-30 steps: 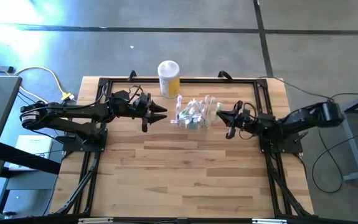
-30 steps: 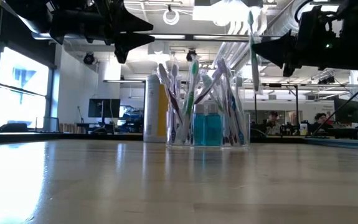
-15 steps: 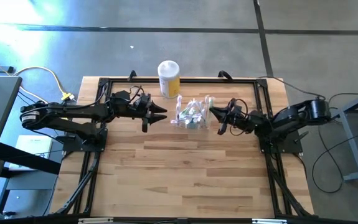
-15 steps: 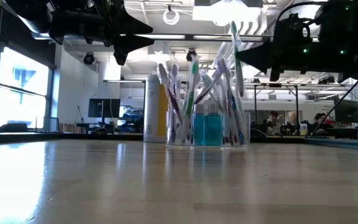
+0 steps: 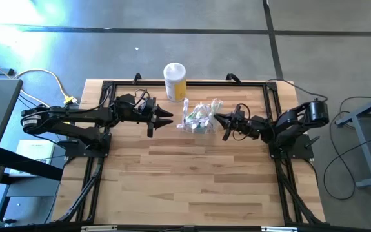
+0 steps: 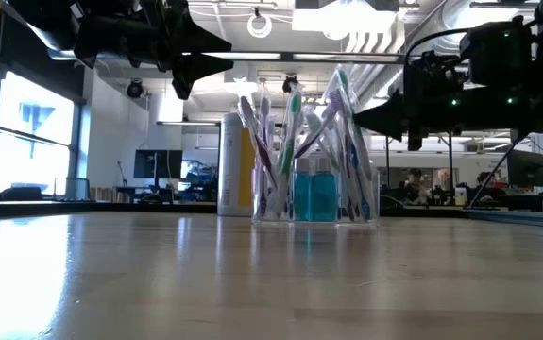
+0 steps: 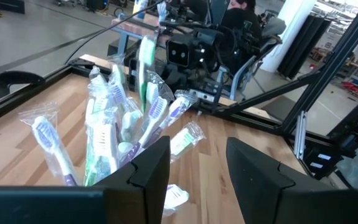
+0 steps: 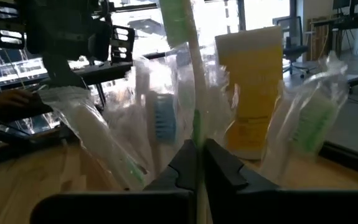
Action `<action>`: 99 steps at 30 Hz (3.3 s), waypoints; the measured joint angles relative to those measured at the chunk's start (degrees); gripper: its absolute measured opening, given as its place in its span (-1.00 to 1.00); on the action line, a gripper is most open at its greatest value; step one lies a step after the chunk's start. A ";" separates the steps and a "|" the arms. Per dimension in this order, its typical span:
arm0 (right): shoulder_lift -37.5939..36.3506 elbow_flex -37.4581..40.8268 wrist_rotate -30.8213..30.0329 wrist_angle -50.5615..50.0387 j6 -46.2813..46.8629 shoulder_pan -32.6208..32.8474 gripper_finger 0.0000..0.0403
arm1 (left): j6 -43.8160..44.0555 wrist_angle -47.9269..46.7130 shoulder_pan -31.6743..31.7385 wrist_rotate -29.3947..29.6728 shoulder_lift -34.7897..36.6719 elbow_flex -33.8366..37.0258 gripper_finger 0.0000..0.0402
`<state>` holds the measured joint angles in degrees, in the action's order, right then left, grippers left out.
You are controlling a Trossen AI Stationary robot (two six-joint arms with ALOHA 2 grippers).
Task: Pick & Place toothbrushing station
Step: Put the green toothbrush into the transparent organizer, then return to Home Position
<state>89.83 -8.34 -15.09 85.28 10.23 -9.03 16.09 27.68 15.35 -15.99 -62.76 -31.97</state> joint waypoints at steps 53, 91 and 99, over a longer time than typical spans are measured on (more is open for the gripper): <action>-18.06 0.04 -5.59 -32.07 9.04 10.98 -0.63 | 2.00 -3.68 0.00 0.23 0.58 0.02 -0.24; -87.42 0.04 -4.88 -103.00 7.42 25.43 -0.98 | -7.81 -29.90 0.02 6.36 34.57 14.24 -0.97; -88.83 2.62 4.19 -89.33 1.29 25.43 -0.98 | -6.38 -25.70 0.02 5.16 42.86 23.01 -0.97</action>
<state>1.00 -5.71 -10.90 -4.05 11.51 16.40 9.70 1.98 15.38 -10.82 -19.90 -8.96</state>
